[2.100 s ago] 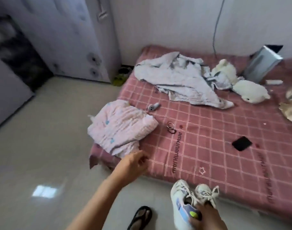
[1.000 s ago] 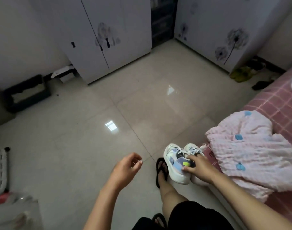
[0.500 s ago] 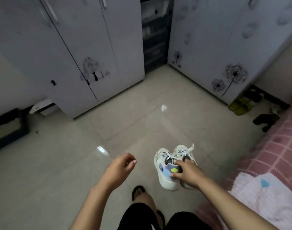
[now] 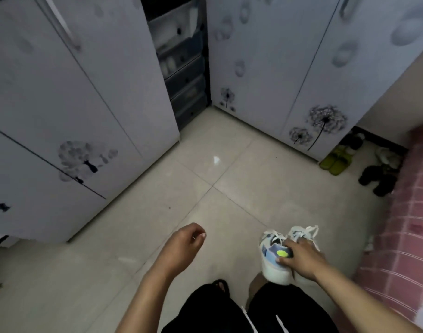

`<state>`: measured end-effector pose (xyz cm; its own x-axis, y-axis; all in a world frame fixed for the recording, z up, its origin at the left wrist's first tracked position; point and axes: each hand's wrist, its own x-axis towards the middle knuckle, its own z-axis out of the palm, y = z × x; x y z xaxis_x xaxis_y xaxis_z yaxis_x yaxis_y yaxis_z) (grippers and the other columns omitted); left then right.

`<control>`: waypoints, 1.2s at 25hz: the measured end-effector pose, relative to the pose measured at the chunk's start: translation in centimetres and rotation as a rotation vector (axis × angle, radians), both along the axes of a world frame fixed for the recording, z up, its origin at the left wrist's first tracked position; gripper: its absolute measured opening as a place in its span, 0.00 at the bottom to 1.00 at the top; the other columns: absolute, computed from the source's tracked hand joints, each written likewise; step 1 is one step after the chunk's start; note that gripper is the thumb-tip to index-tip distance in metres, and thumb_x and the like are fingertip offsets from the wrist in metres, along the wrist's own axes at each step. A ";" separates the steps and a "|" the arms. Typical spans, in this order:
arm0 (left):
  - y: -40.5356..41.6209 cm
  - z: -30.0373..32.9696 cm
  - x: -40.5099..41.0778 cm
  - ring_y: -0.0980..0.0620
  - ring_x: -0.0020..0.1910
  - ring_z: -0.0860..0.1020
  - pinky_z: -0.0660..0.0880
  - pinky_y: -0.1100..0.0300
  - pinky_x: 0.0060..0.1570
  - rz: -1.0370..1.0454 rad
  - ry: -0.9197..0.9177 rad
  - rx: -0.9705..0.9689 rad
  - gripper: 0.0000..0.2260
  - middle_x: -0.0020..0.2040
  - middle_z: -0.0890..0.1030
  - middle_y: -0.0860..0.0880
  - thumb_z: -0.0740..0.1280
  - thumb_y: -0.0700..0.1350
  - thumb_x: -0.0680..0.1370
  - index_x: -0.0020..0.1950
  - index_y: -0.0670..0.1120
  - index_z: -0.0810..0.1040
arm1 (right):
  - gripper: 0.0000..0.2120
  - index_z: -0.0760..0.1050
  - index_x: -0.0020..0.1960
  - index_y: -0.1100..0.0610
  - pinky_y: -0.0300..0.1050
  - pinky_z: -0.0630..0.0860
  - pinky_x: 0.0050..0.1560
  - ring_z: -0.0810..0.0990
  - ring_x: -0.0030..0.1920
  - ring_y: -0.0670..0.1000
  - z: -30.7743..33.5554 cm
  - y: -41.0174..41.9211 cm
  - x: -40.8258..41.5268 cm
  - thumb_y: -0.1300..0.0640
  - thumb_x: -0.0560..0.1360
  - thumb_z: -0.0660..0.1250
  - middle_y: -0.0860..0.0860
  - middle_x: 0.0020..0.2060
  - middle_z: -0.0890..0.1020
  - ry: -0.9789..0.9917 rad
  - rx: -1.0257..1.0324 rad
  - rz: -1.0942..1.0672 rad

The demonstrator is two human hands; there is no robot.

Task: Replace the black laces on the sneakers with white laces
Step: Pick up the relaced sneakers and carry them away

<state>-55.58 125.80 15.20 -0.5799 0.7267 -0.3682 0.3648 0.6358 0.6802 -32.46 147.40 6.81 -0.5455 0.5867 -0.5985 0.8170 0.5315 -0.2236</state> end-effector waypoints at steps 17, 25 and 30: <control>39.4 1.0 -27.4 0.58 0.48 0.76 0.71 0.63 0.50 0.133 -0.085 -0.066 0.07 0.51 0.78 0.54 0.60 0.50 0.79 0.53 0.50 0.76 | 0.26 0.69 0.64 0.42 0.43 0.70 0.52 0.71 0.61 0.53 -0.9 43.5 -29.4 0.34 0.70 0.65 0.52 0.57 0.72 0.034 0.015 0.248; 53.3 -4.4 -43.1 0.61 0.45 0.75 0.69 0.67 0.45 0.278 -0.109 -0.043 0.04 0.48 0.78 0.57 0.62 0.49 0.79 0.48 0.53 0.76 | 0.22 0.74 0.60 0.50 0.42 0.68 0.50 0.73 0.57 0.55 -4.3 58.4 -51.3 0.38 0.71 0.67 0.58 0.56 0.76 0.044 -0.035 0.466; 60.5 -6.0 -51.9 0.63 0.44 0.75 0.70 0.67 0.45 0.327 -0.090 -0.084 0.03 0.45 0.79 0.57 0.63 0.50 0.79 0.47 0.55 0.75 | 0.23 0.72 0.62 0.47 0.44 0.69 0.55 0.70 0.62 0.56 -4.1 65.5 -63.9 0.38 0.71 0.65 0.58 0.59 0.72 0.089 -0.004 0.532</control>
